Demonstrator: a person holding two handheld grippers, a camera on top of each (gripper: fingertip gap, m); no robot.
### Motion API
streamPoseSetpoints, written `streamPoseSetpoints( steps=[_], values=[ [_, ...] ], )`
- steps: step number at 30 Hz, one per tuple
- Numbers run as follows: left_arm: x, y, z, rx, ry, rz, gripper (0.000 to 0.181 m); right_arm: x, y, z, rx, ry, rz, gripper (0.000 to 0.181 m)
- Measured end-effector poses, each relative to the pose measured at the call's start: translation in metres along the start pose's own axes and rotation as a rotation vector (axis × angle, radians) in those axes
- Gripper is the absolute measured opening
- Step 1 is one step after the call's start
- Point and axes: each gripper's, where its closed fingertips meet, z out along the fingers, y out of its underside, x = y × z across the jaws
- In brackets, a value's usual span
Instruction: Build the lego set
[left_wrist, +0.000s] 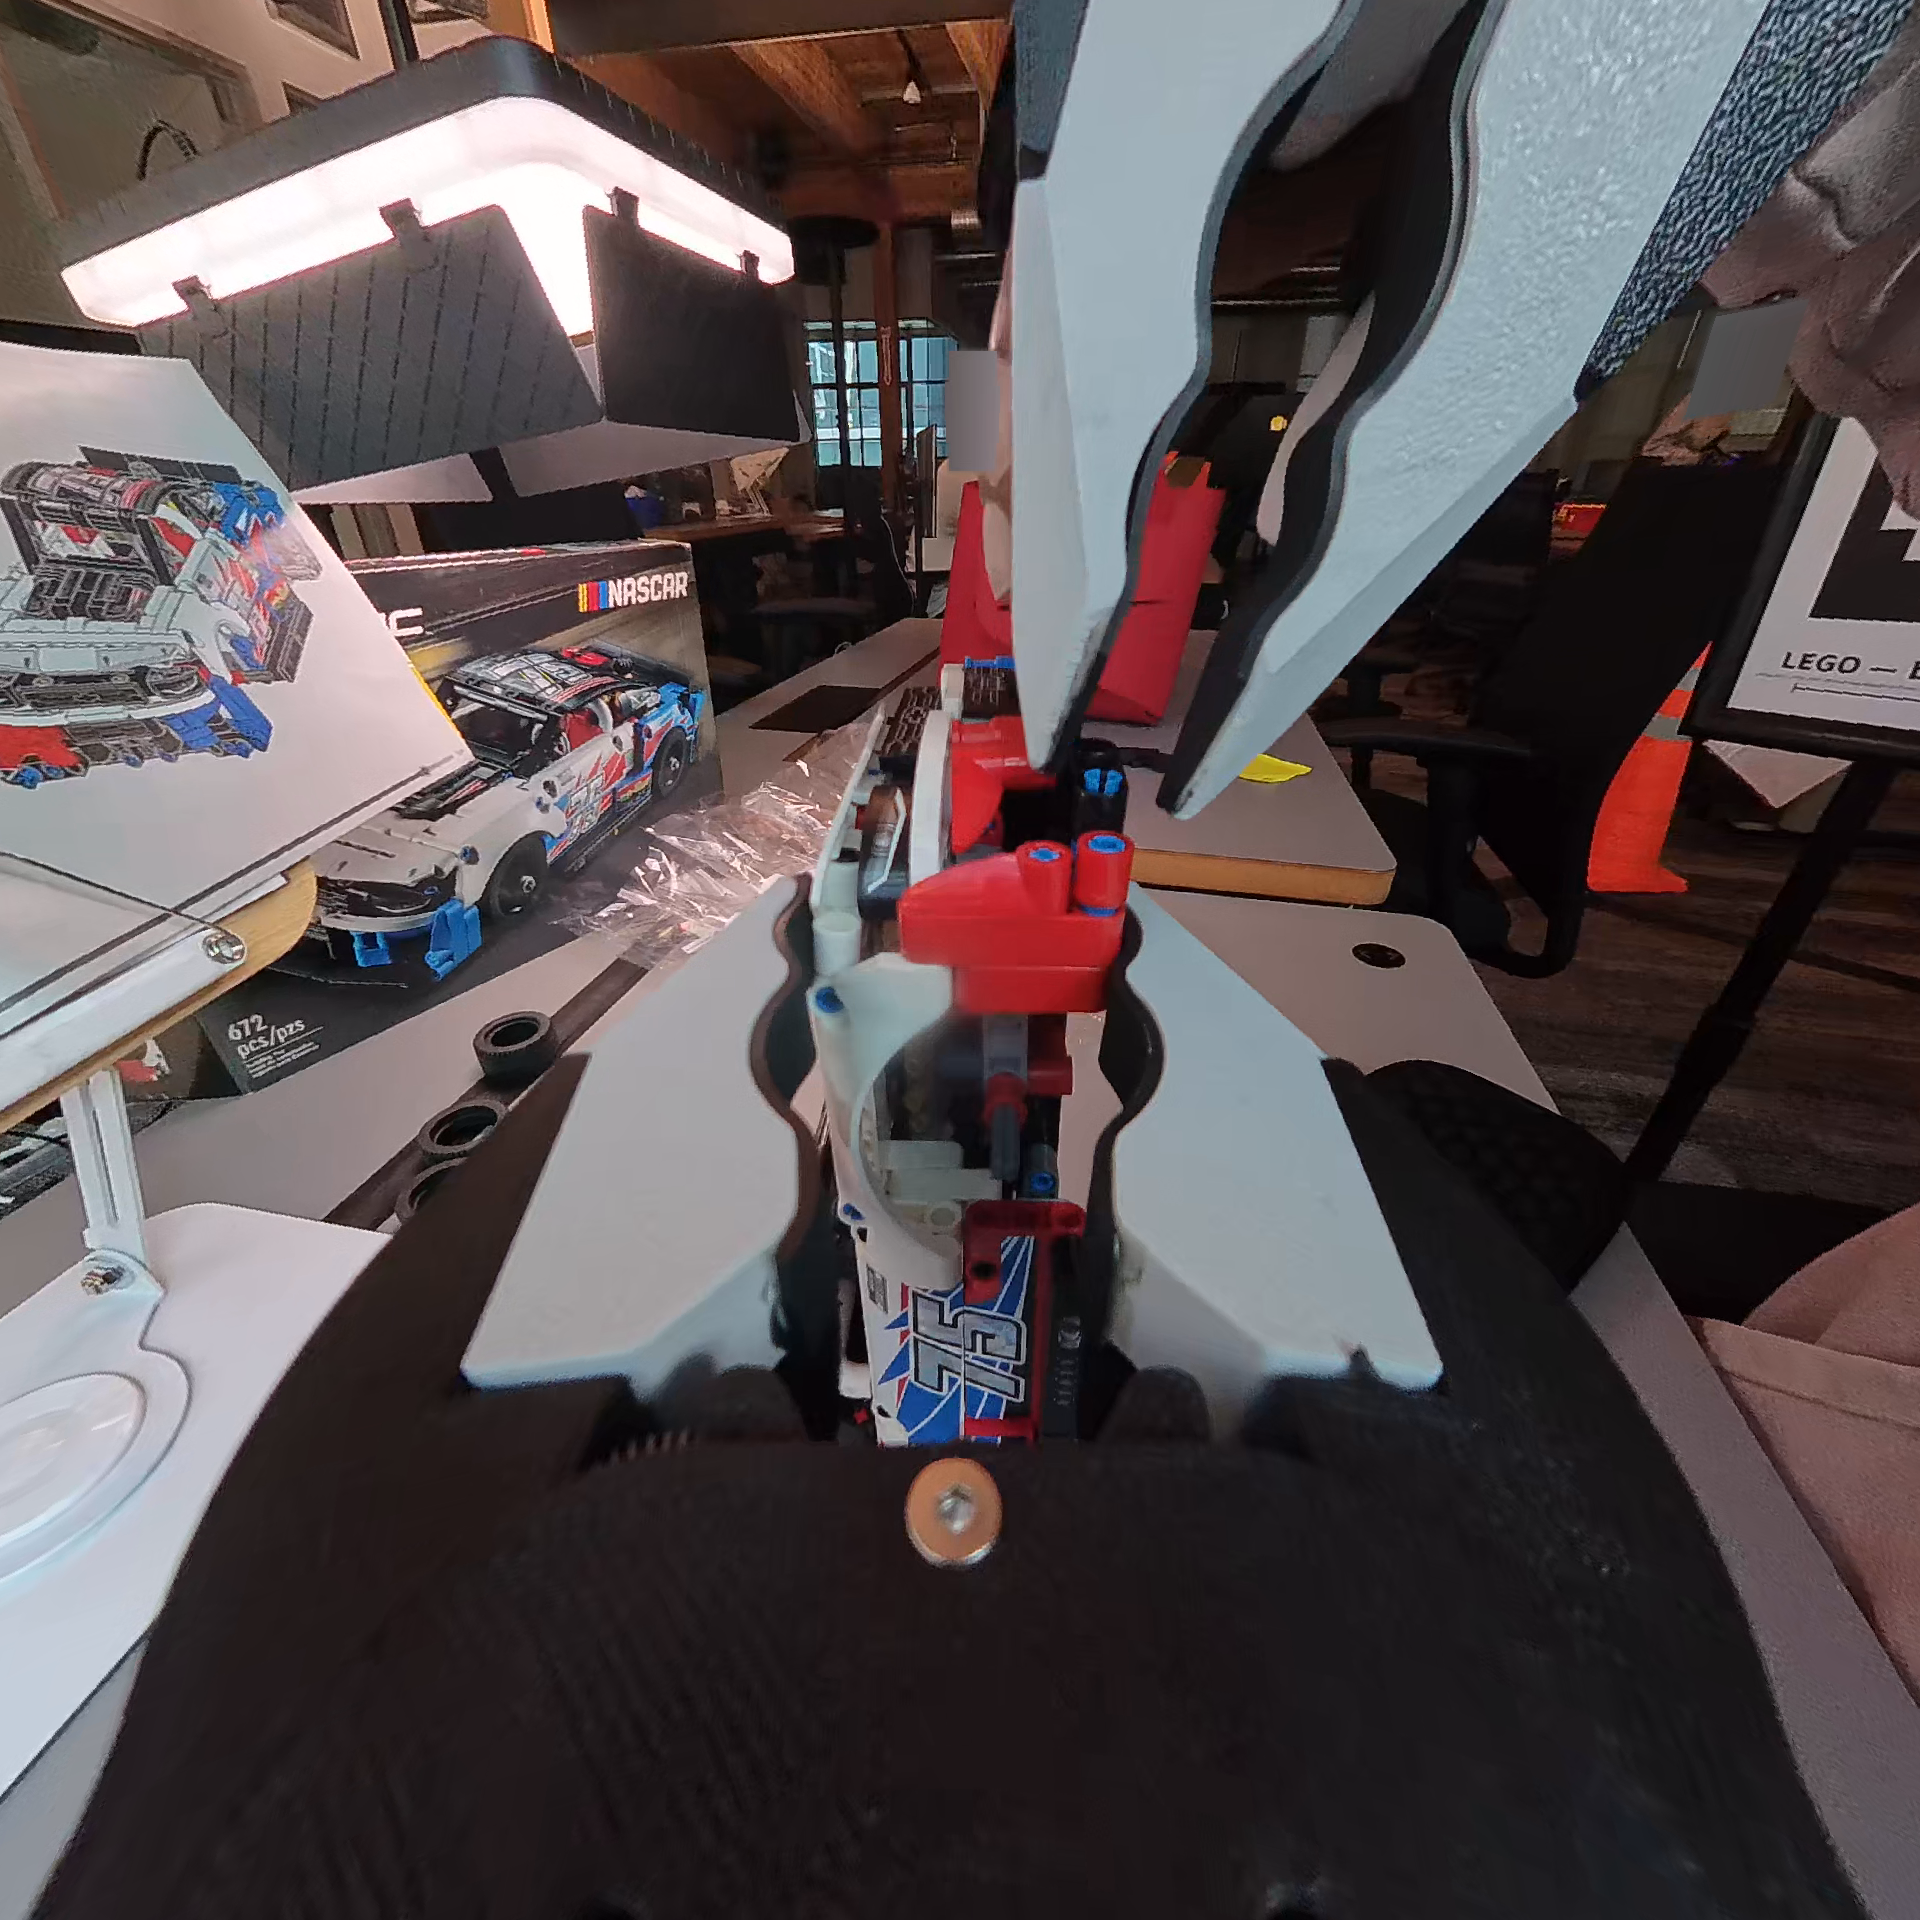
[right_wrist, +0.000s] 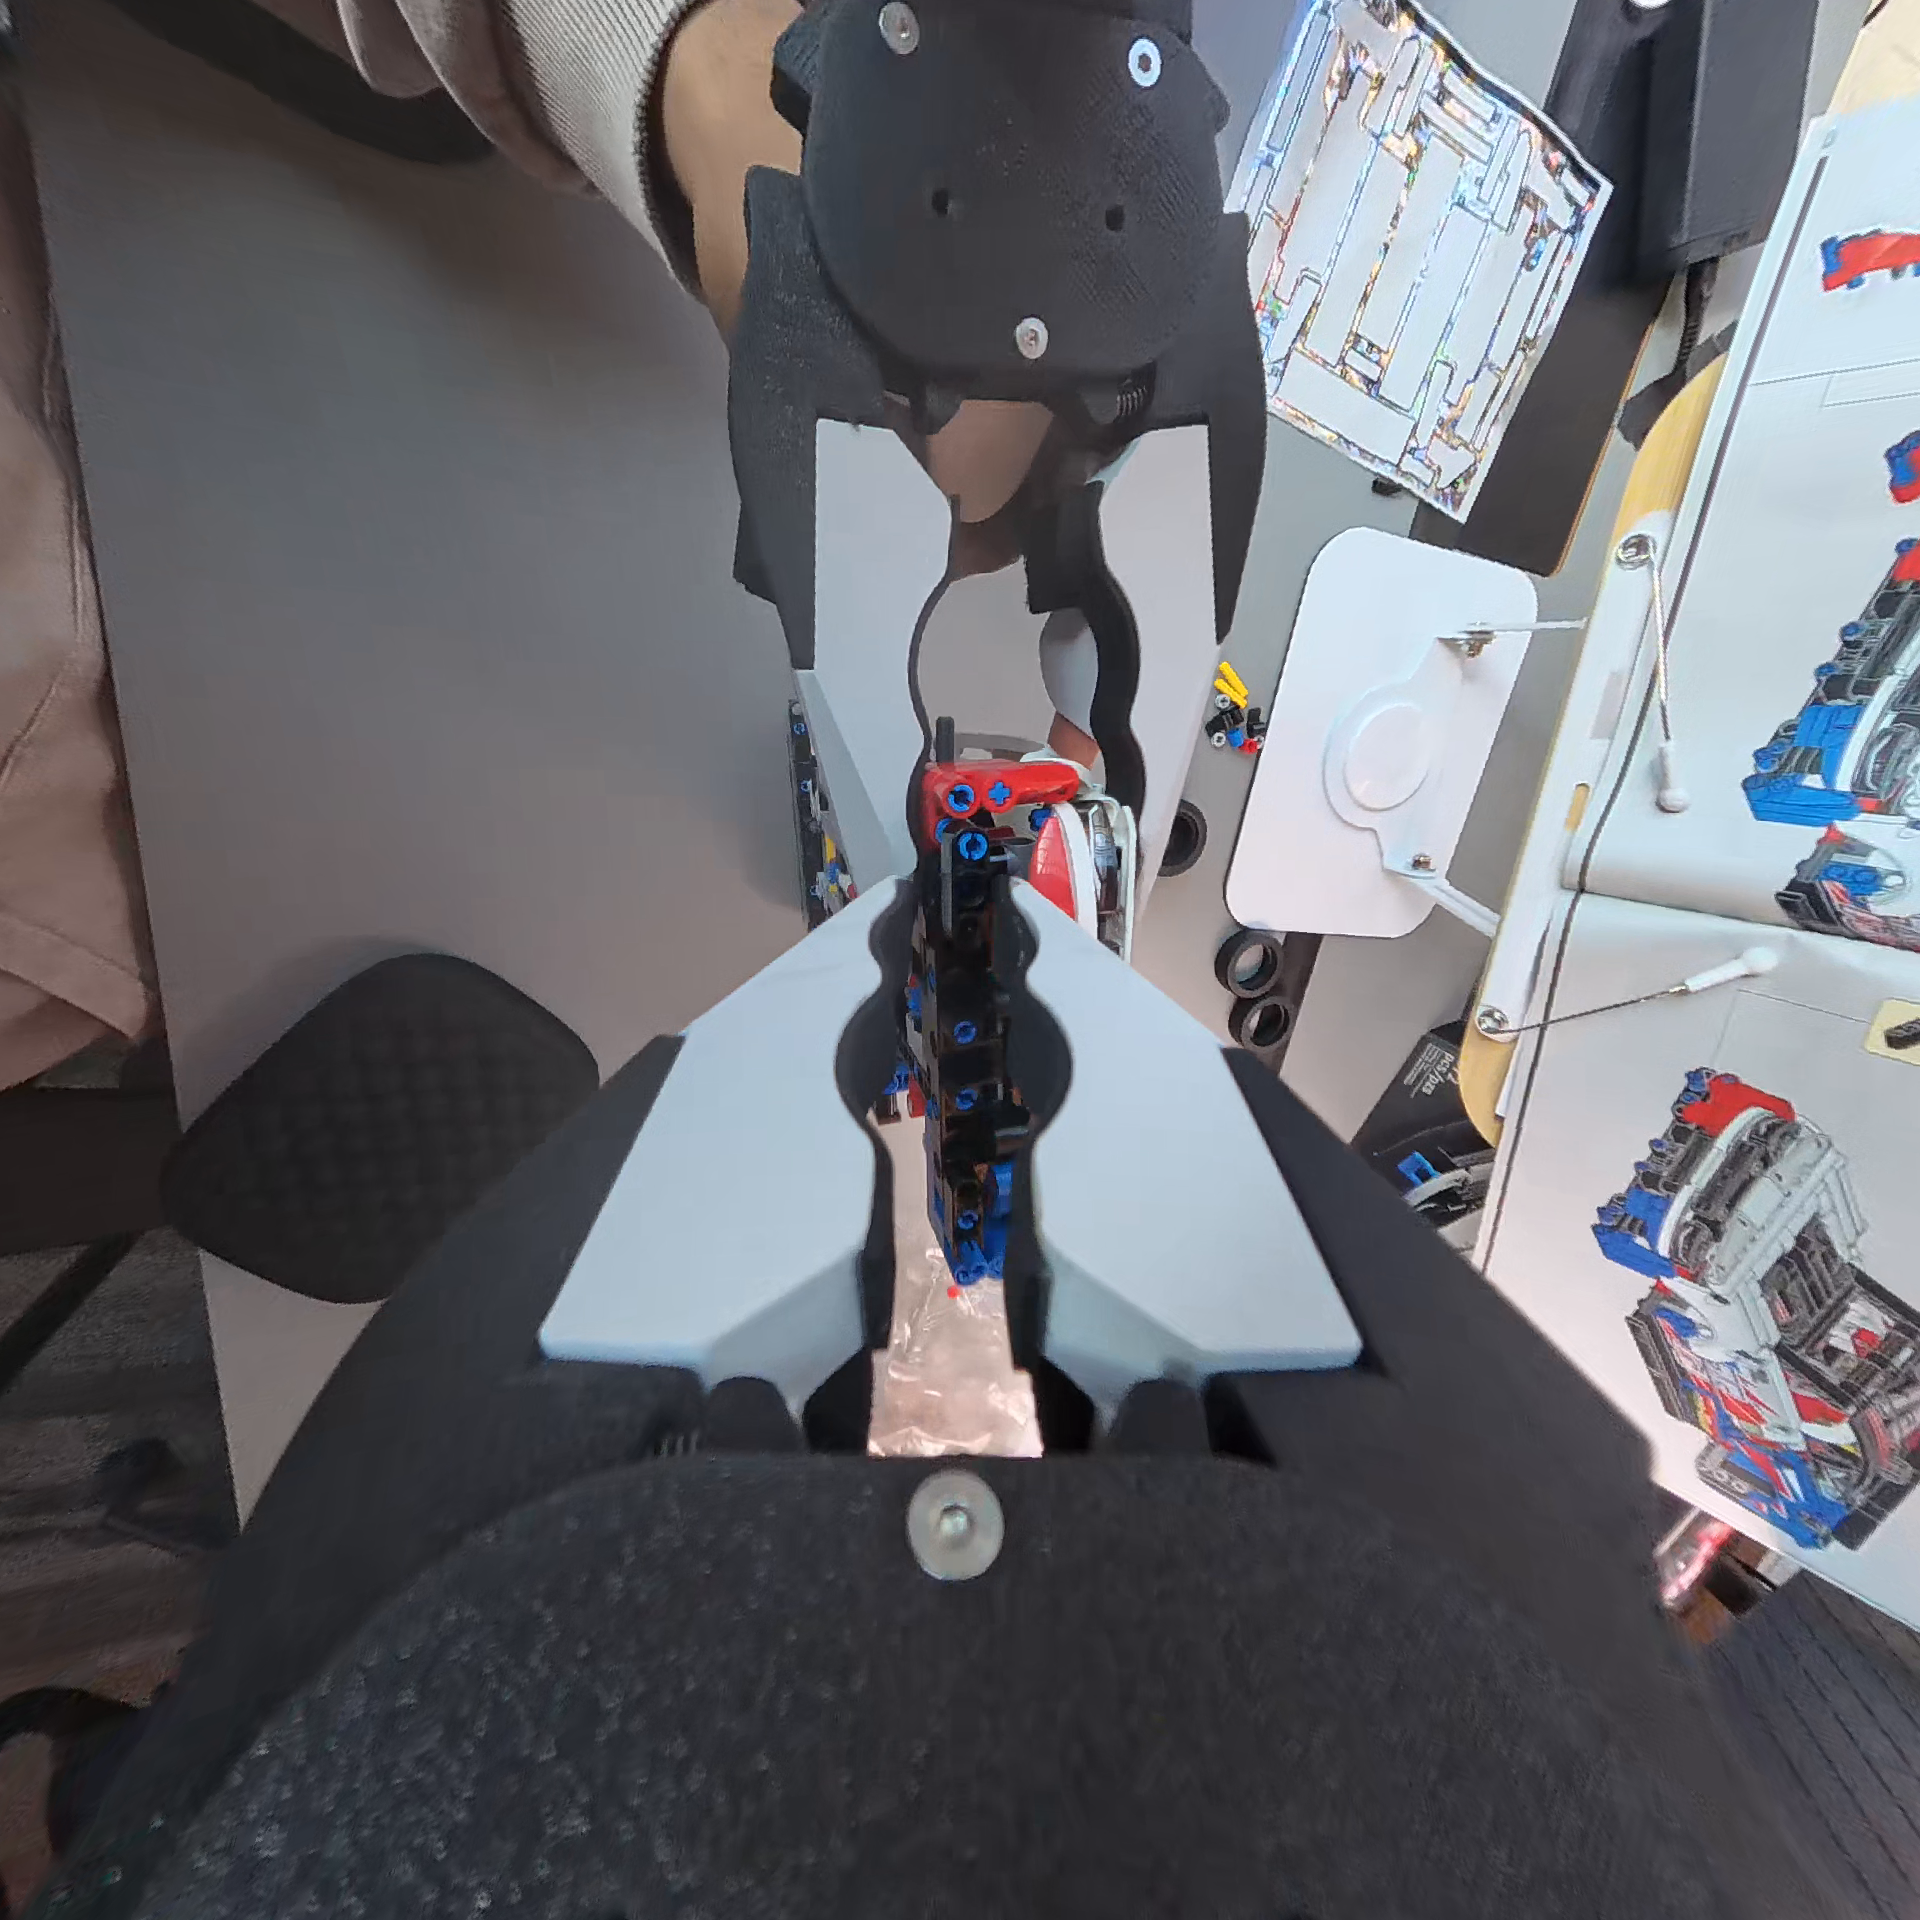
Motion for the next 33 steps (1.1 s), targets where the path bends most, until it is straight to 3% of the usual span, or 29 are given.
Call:
streamPoseSetpoints(
  steps=[1,18,21,24,27,31,33],
  values=[
    [0.0,0.0,0.0,0.0,0.0,0.0,0.053,0.002,0.0,0.001,0.002,0.011,0.006,0.008],
    [-0.001,0.0,0.001,0.015,-0.028,-0.009,0.053,0.003,0.002,0.001,0.044,-0.001,0.211,0.006],
    [0.0,-0.001,0.001,0.019,-0.014,0.001,0.053,0.001,0.0,-0.002,0.042,0.074,0.082,0.008],
    [0.002,-0.001,0.0,0.025,-0.007,0.013,0.053,-0.003,-0.005,-0.014,0.078,0.161,-0.047,0.022],
    [0.005,-0.001,0.0,0.032,0.01,0.031,0.053,-0.008,0.0,-0.02,0.122,0.209,-0.081,0.021],
    [0.01,-0.002,0.0,0.05,0.029,0.062,0.053,-0.006,0.012,-0.023,0.177,0.277,-0.086,0.001],
    [0.012,-0.002,-0.001,0.056,0.04,0.072,0.053,-0.004,0.016,-0.023,0.189,0.281,-0.075,0.004]
  ],
)
